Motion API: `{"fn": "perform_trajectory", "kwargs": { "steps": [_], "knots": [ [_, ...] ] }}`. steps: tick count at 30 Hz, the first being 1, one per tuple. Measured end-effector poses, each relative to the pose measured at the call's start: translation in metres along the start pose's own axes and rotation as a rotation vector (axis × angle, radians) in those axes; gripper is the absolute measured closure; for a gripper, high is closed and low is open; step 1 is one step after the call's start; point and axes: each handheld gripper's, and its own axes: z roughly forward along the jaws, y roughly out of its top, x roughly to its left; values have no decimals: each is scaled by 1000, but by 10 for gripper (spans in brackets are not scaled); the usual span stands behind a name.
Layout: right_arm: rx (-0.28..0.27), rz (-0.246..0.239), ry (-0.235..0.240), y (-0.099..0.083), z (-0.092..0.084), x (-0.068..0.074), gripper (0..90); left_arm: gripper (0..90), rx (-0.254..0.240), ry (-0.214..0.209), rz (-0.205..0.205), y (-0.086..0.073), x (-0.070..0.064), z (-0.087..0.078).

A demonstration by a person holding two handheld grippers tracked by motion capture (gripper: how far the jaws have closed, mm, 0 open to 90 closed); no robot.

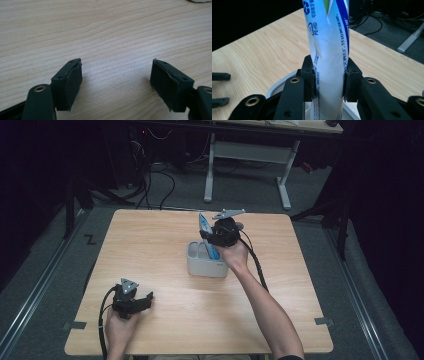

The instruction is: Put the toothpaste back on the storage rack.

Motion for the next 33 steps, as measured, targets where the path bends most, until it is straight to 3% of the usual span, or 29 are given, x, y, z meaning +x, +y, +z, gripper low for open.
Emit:
{"fn": "perform_trajectory", "kwargs": {
  "steps": [13, 20, 33],
  "knots": [
    [35, -10, 11, -12, 6, 1, 675, 259, 1, -1, 0, 0, 0, 0],
    [61, -57, -7, -16, 12, 7, 674, 261, 1, -2, 0, 0, 0, 0],
    [90, -26, 4, -27, 20, 6, 661, 264, -1, 0, -3, 0, 0, 0]
  ]
}}
